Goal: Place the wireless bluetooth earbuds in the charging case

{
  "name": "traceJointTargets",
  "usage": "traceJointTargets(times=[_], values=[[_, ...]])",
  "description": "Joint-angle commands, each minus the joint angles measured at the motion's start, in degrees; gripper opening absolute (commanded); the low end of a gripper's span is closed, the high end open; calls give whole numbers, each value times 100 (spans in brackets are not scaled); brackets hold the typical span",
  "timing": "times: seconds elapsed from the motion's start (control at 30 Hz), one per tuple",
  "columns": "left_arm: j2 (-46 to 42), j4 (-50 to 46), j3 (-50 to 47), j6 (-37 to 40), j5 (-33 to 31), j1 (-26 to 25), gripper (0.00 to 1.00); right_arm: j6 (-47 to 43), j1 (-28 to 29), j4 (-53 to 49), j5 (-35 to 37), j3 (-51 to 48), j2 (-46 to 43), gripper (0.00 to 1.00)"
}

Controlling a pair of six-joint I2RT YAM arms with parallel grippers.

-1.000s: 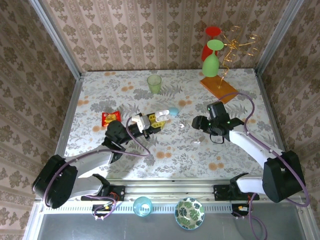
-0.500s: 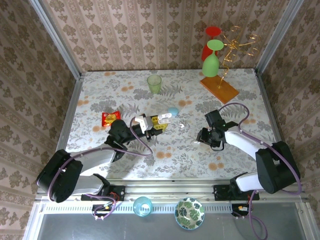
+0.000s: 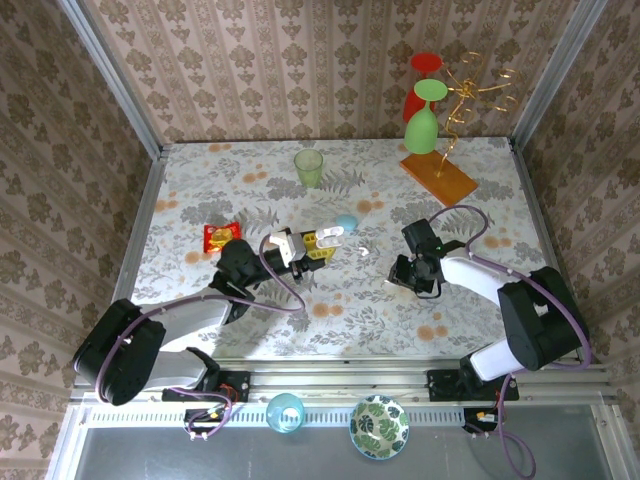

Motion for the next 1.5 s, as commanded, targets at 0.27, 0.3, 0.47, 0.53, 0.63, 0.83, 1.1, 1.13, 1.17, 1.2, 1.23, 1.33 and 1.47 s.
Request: traceJointTargets(times=[0.27,0.3,0.47,0.53,0.63,0.83,1.1,1.13,1.17,1.2,1.23,1.33,1.47], values=[[-39,184,-36,26,64,62,7,-472,111,-933,327,109,-62,28],[-37,184,-36,24,68,63,7,-481,112,-1045,365,90,-96,28],[15,228,-2,17,82,65,7,-406,111,-1108,415,16,-408,28],[25,231,16,16,96,62,7,-348,120,-998,362,32,-462,29],[35,238,25,16,92,66,7,-231,120,-553,182,-26,-831,29],[52,279,2,-9,83,69,7,65,85,-88,-38,229,-425,36],[-20,254,-76,-1,49,72,7,79,61,0,-156,378,240,33],[-20,252,-80,-10,48,74,7,61,58,-2,-129,381,277,32],[-17,262,-80,-9,49,71,7,50,58,-2,-110,372,311,31],[-11,264,-80,-12,55,73,7,42,50,7,-94,373,338,31],[-11,276,-80,-12,60,71,7,25,52,10,-89,366,368,30],[-2,280,-63,-11,61,71,7,-14,49,42,-60,377,465,29],[7,281,-54,-21,76,71,7,-101,49,39,-11,430,566,27]])
